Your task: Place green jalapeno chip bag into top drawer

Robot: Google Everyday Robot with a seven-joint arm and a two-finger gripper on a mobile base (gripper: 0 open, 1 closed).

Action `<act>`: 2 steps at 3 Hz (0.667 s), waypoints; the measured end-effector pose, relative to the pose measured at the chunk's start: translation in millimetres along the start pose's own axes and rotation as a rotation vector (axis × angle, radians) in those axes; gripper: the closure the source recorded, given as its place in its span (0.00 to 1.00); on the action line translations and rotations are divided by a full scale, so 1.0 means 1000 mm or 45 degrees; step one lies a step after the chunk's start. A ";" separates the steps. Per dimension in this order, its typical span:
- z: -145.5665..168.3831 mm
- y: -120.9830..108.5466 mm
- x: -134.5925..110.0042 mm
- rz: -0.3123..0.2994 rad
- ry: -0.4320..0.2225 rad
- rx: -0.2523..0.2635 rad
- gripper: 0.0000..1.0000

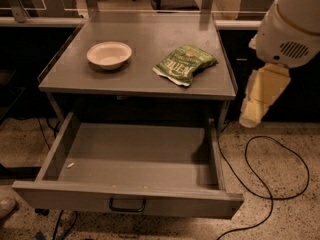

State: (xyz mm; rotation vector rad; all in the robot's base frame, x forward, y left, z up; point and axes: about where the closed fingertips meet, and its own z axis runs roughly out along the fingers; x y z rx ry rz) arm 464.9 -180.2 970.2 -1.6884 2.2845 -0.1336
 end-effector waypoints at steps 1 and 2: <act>0.018 -0.008 -0.015 0.062 0.053 -0.008 0.00; 0.043 -0.028 -0.029 0.151 0.153 -0.018 0.00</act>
Offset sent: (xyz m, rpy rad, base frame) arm 0.0973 0.0443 -0.0591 -0.1844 0.1528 -0.2906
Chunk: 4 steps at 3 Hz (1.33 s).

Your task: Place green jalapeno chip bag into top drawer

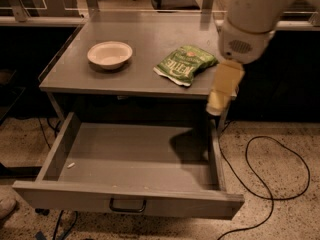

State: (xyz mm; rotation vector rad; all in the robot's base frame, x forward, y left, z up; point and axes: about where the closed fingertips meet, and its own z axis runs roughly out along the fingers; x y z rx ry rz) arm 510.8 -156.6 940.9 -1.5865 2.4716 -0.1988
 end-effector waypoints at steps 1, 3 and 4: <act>0.015 -0.021 -0.022 0.051 0.042 -0.009 0.00; 0.015 -0.027 -0.060 0.049 -0.053 -0.005 0.00; 0.017 -0.045 -0.110 0.056 -0.104 -0.011 0.00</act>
Offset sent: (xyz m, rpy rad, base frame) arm 0.0258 0.0093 -0.0071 -0.0149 0.0177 -0.0407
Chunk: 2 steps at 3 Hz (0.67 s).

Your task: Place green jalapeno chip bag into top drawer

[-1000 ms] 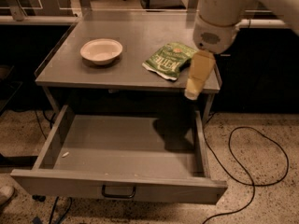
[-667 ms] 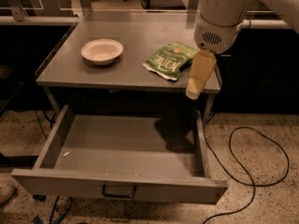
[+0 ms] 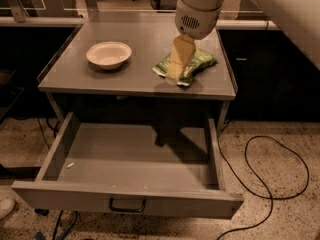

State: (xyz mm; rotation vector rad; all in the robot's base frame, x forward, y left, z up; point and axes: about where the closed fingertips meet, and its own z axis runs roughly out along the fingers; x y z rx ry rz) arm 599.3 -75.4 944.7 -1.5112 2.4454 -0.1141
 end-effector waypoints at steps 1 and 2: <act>0.000 0.000 0.000 0.000 0.000 0.000 0.00; 0.015 -0.009 -0.005 0.064 0.038 0.026 0.00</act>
Offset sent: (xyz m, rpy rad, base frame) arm 0.0305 0.0004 -0.0323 -0.0725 0.0245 -0.1661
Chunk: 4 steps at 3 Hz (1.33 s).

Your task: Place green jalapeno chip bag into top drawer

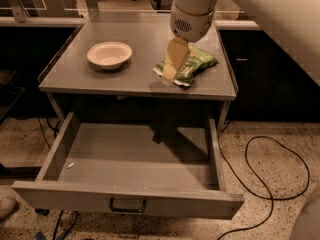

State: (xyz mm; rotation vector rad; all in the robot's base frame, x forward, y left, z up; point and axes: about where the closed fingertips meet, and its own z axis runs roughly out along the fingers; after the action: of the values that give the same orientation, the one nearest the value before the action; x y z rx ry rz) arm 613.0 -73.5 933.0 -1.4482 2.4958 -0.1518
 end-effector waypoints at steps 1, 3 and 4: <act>0.023 -0.020 -0.009 0.110 0.077 0.037 0.00; 0.059 -0.069 -0.033 0.257 0.157 0.122 0.00; 0.063 -0.074 -0.035 0.268 0.143 0.127 0.00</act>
Offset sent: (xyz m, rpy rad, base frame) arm 0.0809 -0.0119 -0.0380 -0.1434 0.0414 -0.3002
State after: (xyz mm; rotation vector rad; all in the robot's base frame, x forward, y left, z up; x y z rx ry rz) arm 708.9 -78.2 893.8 -1.1603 2.6684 -0.3203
